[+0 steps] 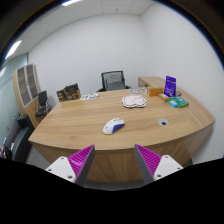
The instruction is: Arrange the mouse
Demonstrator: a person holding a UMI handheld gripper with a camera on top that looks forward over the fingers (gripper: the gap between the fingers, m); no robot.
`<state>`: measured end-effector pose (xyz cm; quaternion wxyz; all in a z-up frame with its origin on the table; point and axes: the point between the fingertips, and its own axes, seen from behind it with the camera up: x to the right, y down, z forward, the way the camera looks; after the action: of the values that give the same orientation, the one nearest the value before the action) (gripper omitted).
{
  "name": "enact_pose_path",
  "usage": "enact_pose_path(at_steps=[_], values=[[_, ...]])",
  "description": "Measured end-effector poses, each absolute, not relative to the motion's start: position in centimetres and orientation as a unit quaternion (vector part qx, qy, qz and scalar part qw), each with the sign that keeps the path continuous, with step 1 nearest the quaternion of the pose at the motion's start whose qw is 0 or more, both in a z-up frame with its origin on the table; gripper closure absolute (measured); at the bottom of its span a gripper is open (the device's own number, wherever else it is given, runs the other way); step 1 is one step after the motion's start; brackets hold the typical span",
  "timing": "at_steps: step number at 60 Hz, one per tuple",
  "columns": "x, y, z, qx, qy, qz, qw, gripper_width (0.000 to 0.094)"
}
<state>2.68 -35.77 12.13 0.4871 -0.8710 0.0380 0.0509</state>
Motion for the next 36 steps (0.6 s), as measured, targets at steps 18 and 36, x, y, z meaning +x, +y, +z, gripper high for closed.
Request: enact_pose_path(at_steps=[18,36], values=[[3.0,-34.8,10.0,-0.888,0.037,0.049,0.456,0.0093],[0.1,-27.6,4.8,-0.886,0.021,0.064,0.46,0.01]])
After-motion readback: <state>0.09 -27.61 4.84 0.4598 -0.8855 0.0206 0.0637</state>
